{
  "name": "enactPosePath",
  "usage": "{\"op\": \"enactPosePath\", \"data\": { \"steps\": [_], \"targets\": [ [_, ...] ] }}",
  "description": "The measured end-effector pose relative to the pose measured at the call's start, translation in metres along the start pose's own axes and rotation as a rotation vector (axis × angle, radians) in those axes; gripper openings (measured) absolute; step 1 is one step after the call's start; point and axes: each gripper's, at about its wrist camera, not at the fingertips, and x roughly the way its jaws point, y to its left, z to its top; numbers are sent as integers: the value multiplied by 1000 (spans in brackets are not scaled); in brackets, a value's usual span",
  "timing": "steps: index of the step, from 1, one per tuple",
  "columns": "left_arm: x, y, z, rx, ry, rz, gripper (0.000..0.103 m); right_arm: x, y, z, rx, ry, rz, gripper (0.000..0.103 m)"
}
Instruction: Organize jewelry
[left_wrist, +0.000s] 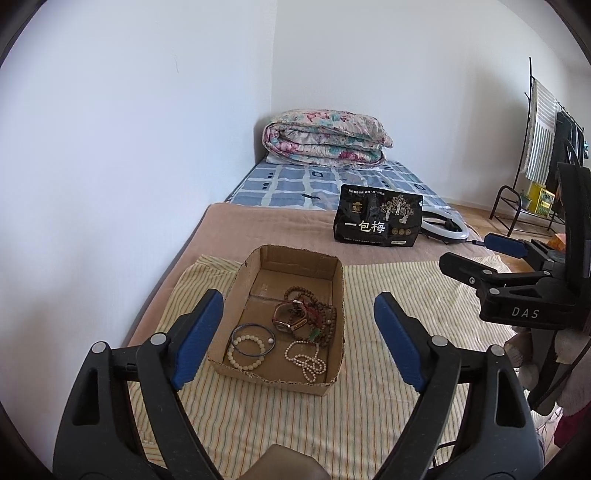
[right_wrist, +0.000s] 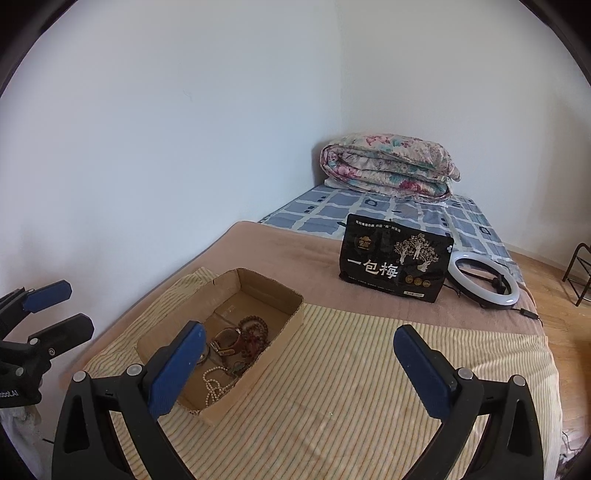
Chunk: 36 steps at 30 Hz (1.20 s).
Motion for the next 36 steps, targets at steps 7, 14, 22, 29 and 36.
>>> {"op": "enactPosePath", "data": {
  "steps": [7, 14, 22, 29, 36],
  "targets": [
    [-15, -5, 0, 6, -24, 35, 97, -16, -2, -8, -29, -10, -55, 103],
    [-29, -15, 0, 41, -51, 73, 102, -28, -8, -12, -33, -19, -85, 103],
    [-32, -16, 1, 33, -50, 74, 102, -37, -13, -18, -28, -25, -102, 103],
    [-33, -17, 1, 34, -51, 71, 102, -44, -18, -22, -26, -29, -114, 103],
    [-37, -16, 1, 29, -51, 73, 102, -48, -21, -25, -27, -25, -118, 103]
  ]
}}
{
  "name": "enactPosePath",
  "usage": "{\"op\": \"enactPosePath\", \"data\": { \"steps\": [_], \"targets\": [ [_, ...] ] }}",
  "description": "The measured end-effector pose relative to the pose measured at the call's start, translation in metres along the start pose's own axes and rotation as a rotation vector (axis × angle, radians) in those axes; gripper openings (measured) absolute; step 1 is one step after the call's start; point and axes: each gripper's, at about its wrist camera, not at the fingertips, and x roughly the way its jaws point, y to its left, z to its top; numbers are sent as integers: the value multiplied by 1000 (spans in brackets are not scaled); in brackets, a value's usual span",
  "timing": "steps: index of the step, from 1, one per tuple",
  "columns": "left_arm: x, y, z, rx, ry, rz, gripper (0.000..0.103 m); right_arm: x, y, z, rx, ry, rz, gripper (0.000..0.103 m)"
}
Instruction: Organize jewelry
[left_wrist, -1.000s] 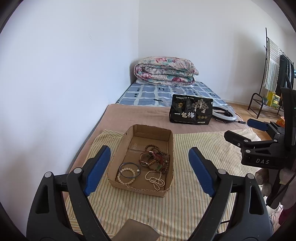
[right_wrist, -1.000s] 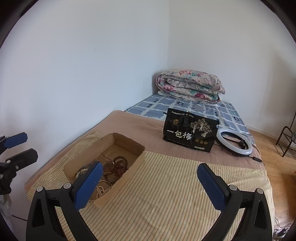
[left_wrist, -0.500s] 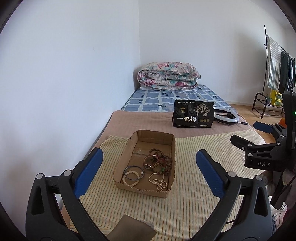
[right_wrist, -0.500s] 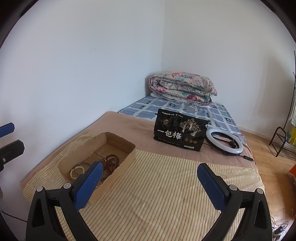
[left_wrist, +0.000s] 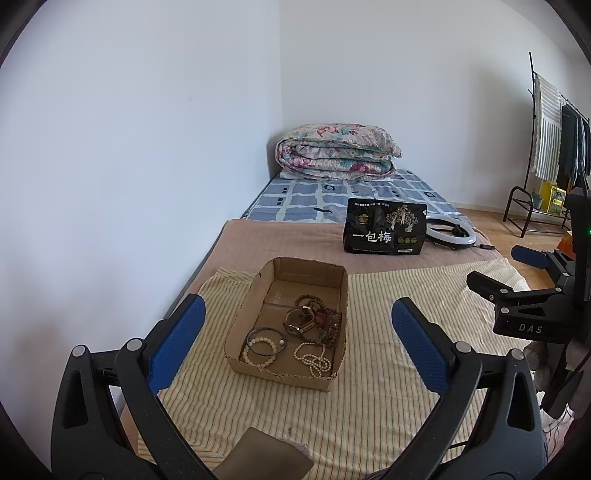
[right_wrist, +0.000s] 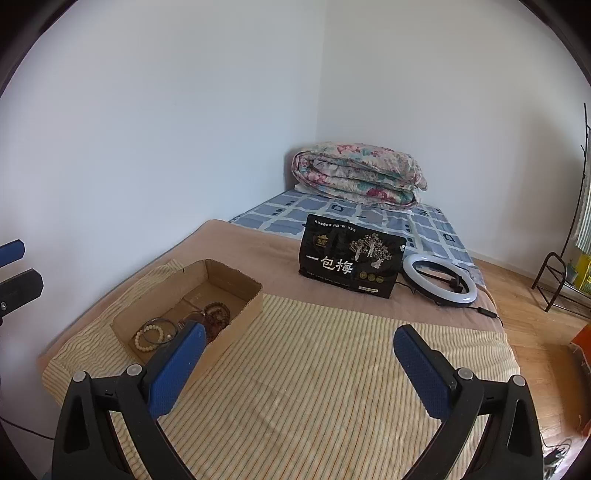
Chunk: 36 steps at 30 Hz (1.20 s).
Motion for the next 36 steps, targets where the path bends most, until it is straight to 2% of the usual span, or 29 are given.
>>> {"op": "enactPosePath", "data": {
  "steps": [36],
  "targets": [
    [-6, -4, -5, 6, 1, 2, 102, 0, -12, -10, 19, 19, -9, 103]
  ]
}}
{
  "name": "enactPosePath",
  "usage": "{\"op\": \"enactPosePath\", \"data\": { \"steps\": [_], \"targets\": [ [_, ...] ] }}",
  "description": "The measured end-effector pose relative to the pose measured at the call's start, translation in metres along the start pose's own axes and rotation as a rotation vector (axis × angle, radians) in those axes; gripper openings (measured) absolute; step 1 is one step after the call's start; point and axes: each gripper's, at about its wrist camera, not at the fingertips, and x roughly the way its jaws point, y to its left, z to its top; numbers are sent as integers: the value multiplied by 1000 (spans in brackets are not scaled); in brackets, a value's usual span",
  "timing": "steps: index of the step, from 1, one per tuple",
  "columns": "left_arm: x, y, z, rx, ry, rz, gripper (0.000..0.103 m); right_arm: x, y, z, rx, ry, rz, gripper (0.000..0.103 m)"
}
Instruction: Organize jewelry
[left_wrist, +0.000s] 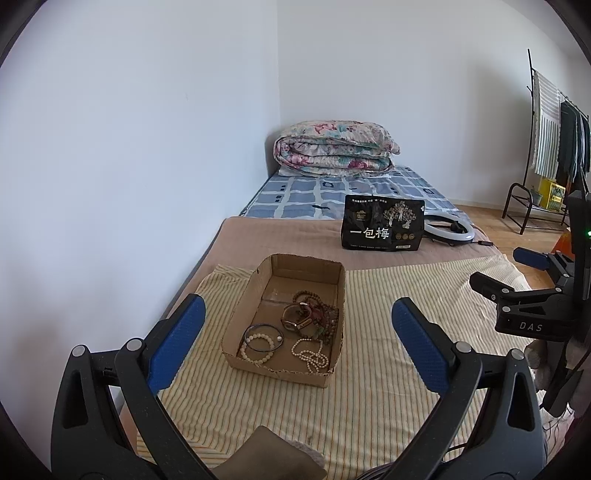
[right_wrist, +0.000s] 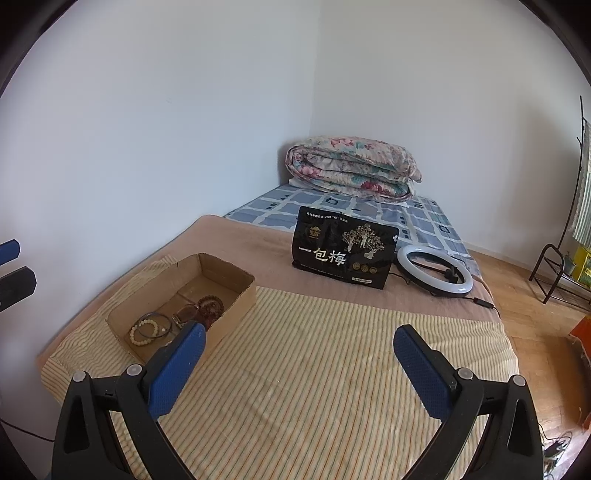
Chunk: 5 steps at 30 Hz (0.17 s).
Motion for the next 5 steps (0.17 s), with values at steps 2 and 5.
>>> {"op": "enactPosePath", "data": {
  "steps": [2, 5],
  "targets": [
    [0, 0, -2, 9, -12, 5, 102, 0, -1, -1, 2, 2, -3, 103],
    [-1, 0, -3, 13, -19, 20, 102, 0, -4, -3, 11, 7, -6, 103]
  ]
}}
